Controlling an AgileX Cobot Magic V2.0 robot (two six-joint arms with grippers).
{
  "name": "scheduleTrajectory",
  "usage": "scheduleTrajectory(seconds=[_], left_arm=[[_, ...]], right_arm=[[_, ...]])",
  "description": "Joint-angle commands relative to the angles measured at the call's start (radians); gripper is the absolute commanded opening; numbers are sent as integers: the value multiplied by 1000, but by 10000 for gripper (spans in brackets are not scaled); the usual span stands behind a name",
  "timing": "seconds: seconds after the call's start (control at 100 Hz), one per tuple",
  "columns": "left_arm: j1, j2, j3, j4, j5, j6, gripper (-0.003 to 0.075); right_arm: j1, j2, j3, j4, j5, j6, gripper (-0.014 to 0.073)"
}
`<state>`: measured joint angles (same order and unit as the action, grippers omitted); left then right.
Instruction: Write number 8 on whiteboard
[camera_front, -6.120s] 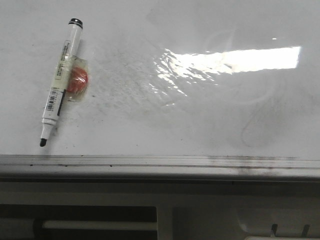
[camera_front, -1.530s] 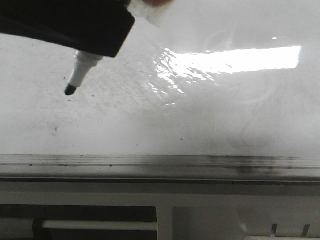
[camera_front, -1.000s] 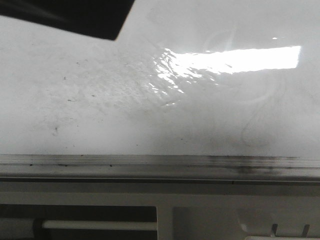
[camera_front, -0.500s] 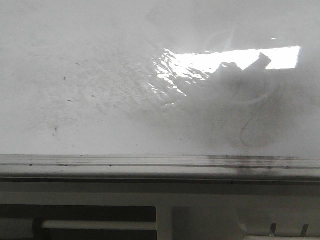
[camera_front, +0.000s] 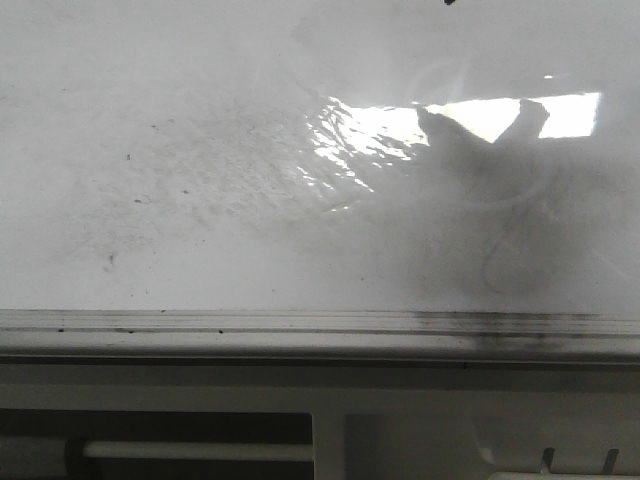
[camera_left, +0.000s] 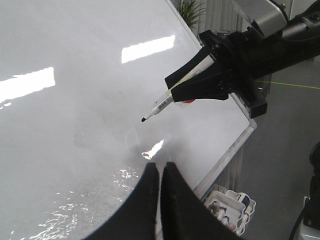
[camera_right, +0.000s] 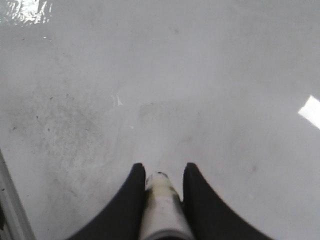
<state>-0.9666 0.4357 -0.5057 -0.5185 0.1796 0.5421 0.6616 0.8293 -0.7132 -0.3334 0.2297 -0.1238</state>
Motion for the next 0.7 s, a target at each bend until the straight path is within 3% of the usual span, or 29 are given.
scheduleTrajectory(seconds=[0.0,0.16,0.54,0.69], left_arm=[[-5,5,-28,-16,-71,-10,-20],[-5,5,-28,-22,-67,-10,-20],[-5,5,-28,-22,-61,-10,-20],[-5,5,-28,-22,-61,-10,-20]], right_arm=[[-44,21,-27,-27,-96,4,-39],[-99,50,-27,1,-96,4,-39],[-99,184,-27,67,-91,4,-42],[-51,200,-27,91,-65,4,-42]])
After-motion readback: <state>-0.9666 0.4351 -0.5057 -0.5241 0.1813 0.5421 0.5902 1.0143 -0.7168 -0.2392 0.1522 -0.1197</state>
